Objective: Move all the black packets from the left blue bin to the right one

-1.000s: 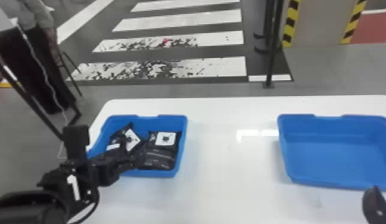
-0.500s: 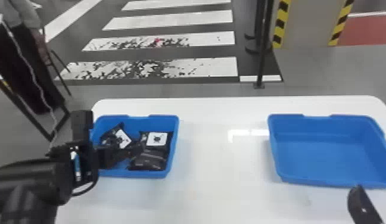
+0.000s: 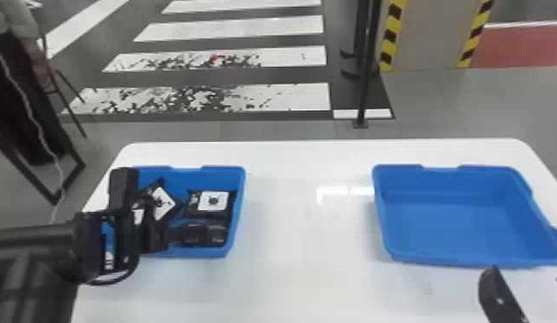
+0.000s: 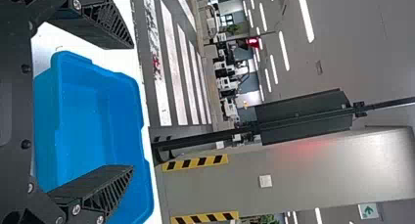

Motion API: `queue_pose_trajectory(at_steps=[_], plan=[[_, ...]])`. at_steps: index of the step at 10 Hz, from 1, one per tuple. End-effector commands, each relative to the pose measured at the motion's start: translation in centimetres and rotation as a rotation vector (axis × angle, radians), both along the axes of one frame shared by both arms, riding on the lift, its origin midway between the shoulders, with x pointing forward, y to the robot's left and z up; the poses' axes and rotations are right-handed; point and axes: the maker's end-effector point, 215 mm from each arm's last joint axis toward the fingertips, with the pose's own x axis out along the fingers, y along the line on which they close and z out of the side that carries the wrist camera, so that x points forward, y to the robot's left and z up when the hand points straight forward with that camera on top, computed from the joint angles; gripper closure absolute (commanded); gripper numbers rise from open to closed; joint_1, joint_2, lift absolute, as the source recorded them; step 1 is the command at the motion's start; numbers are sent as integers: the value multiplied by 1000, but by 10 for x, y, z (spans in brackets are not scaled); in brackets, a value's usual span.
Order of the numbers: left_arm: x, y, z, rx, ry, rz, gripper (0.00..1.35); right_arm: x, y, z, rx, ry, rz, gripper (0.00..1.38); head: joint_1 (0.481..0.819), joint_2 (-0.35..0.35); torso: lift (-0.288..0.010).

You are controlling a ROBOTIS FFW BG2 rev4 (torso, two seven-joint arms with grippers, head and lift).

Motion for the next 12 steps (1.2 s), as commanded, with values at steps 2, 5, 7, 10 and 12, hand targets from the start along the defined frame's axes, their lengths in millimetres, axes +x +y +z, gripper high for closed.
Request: queue_pose_trajectory(at_steps=[2,5,7,10,12], plan=[[-7,9,-3,-6,19,9,818,0,0,-2,4,4,-2,156,695,129,-140],[-7,30,2,3,-38,46,1197,0,-1,-2,10,3,-4,157,695,144,-140],[-14,21,40,-42,-132,34,1202,-1,0,0,9,1,-2,159,695,165,-140],[-21,-18,116,-112,-330,-50,1202,3,7,11,36,-24,19,162,695,145,-140],[-33,-72,145,-196,-403,-139,1202,14,33,15,86,3,123,167,695,107,-140]])
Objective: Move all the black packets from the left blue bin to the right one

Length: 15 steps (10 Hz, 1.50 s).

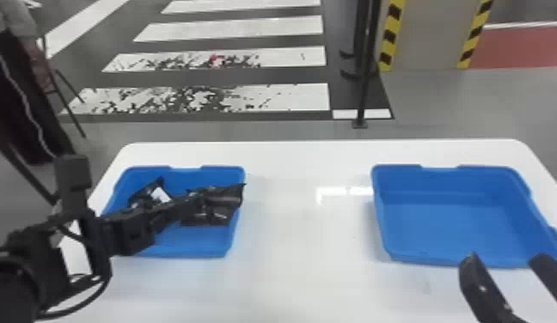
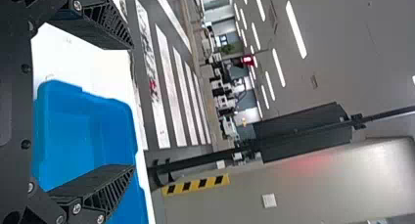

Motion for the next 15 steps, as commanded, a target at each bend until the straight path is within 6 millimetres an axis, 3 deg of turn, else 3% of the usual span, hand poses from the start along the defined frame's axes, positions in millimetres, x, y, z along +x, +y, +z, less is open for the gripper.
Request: queue_pose_trajectory(at_steps=[1,2,3,4,8,10,13,14,15], plan=[[-3,-45,18,-64,-52,-80,1202,12,21,1,39,32,82,170,695,96,-140],[-5,-72,23,-100,-60,-133,1202,18,37,0,59,59,146,168,695,77,-140],[-8,-101,28,-130,-68,-188,1202,20,60,-14,97,128,242,170,695,60,-140],[-9,-119,34,-151,-76,-219,1202,24,76,-19,107,157,318,170,695,44,-140],[-16,-189,56,-214,-122,-347,1202,43,107,-13,175,165,420,167,695,-5,-140],[-22,-211,59,-227,-127,-387,1202,41,130,0,226,153,476,168,695,-27,-140],[-25,-221,59,-229,-127,-405,1204,37,148,10,260,143,521,188,695,-25,-140],[-26,-223,59,-234,-124,-408,1202,37,153,10,272,145,530,289,695,-20,-140],[-29,-227,59,-238,-120,-417,1204,37,157,7,302,152,540,725,695,-18,-140]])
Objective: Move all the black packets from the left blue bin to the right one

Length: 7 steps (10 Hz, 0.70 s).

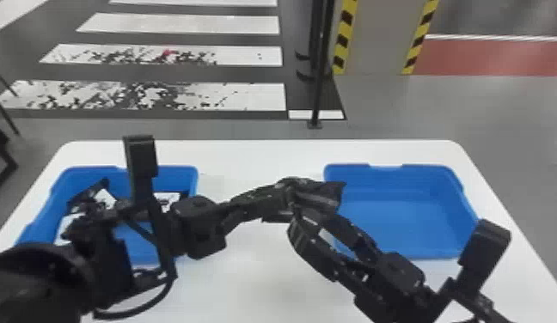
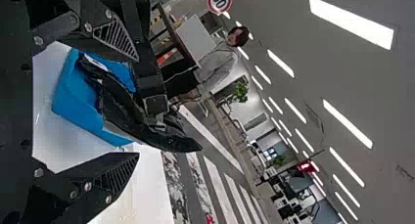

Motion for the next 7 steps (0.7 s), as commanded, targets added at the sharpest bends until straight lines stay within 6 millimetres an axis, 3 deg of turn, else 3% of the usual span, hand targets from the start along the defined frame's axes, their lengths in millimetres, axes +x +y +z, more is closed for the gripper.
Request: queue_pose_trajectory(at_steps=[1,2,6,7], plan=[[-3,-4,-1,-3,7,-10,1202,2,1,-3,9,2,-3,1075,695,-15,-140],[-3,-3,-2,-4,9,-9,1202,8,-6,5,13,-34,-42,1308,695,-15,-140],[-4,-2,-1,-14,15,-6,1199,13,-16,12,10,-67,-87,1282,695,-40,-140],[-3,-1,3,-44,7,15,941,13,-16,11,9,-67,-88,1283,695,-40,-140]])
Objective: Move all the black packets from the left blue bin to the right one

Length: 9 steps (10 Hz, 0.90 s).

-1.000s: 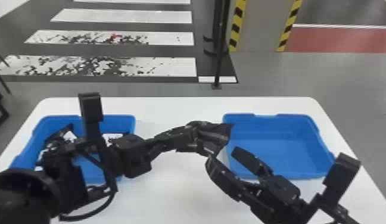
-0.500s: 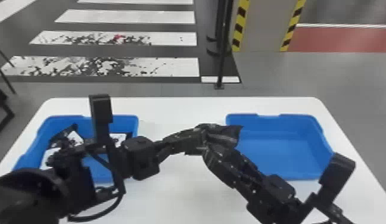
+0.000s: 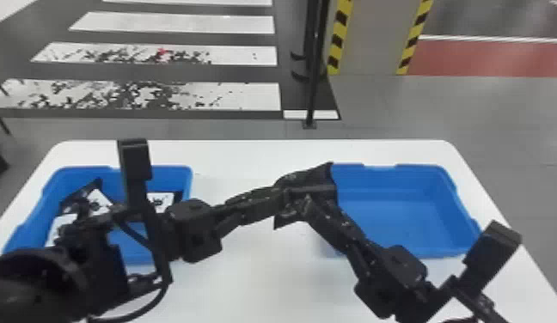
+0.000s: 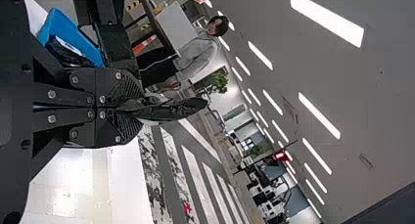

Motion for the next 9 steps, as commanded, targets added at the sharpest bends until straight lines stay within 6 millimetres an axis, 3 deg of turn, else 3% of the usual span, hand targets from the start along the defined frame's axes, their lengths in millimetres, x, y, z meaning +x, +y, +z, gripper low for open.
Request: queue_pose_trajectory(at_steps=[1,2,4,6,7,9], plan=[[6,18,4,-44,-15,68,360,4,-5,-7,-9,10,-12,1282,695,-39,-140],[8,29,6,-51,-23,93,73,11,-17,-16,-23,21,-33,1283,695,-32,-140],[2,46,10,-21,-44,114,165,39,-61,-43,-120,32,-100,1283,695,-21,-140],[0,77,7,5,-41,173,180,79,-112,-64,-202,39,-169,1282,695,-55,-140],[-2,89,3,11,-29,196,180,95,-125,-78,-229,65,-174,1282,695,-70,-140],[-3,99,0,23,-22,214,180,124,-173,-120,-299,133,-238,1260,695,-83,-140]])
